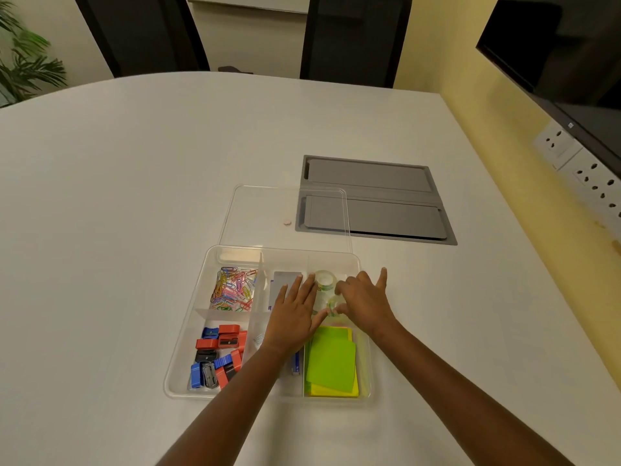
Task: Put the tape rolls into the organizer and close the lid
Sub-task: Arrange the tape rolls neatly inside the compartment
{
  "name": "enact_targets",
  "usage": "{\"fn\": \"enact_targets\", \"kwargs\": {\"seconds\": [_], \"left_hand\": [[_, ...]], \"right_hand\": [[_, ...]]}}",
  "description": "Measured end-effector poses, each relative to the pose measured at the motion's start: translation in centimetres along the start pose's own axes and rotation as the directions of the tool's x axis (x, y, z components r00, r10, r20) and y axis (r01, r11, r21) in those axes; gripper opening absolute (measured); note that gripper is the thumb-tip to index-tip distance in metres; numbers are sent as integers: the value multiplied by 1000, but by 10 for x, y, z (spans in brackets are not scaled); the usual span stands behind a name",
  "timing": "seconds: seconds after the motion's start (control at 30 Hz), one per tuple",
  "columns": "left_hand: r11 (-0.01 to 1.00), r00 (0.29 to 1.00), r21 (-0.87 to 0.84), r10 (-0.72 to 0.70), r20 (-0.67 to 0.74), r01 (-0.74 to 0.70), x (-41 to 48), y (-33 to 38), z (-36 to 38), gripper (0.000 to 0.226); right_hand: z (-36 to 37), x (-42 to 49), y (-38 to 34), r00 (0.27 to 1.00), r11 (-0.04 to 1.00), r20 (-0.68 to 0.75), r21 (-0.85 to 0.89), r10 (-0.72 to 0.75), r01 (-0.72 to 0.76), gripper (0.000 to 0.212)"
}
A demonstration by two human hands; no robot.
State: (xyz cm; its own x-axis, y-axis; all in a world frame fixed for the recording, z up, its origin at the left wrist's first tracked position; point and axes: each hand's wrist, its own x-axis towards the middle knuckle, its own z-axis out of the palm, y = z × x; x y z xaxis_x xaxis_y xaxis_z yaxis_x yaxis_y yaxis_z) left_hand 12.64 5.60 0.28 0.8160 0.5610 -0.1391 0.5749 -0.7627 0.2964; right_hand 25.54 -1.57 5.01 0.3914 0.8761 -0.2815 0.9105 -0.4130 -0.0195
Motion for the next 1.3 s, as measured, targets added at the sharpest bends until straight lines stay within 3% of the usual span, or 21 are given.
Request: {"fn": "enact_targets", "kwargs": {"seconds": [0.1,0.27,0.33,0.43,0.5,0.87,1.03,1.2,1.3], "left_hand": [[1000,1000,4,-1,-2,1,1,0,1,119],[1000,1000,20,7,-11,-7,1,0,1,117],[1000,1000,21,14,-11,-13,1,0,1,102],[1000,1000,16,17,-15,-16,2,-1,1,57],[999,999,26,28,-32,-27,1,-1,2,48],[1000,997,-10,11,-74,-12,0,0,5,45],[1000,997,-27,6,-72,-8,0,0,4,44],[999,998,-49,-4,-69,0,0,-1,6,43],[999,997,-53,3,-83,-8,0,-1,7,42]], "right_hand": [[-4,6,-5,999,998,40,-52,31,-29,52],[-15,17,-18,984,987,169,-159,56,-29,49],[-18,20,-23,981,977,188,-211,52,-12,46],[-19,24,-26,983,962,180,-271,32,19,47],[-17,24,-25,987,958,161,-284,13,34,48],[-5,26,-10,994,917,100,-390,-50,86,44],[-4,31,-19,995,868,74,-489,-61,90,32],[-4,31,-24,988,811,110,-564,-111,154,29],[-8,32,-20,983,839,153,-518,-99,165,32]]}}
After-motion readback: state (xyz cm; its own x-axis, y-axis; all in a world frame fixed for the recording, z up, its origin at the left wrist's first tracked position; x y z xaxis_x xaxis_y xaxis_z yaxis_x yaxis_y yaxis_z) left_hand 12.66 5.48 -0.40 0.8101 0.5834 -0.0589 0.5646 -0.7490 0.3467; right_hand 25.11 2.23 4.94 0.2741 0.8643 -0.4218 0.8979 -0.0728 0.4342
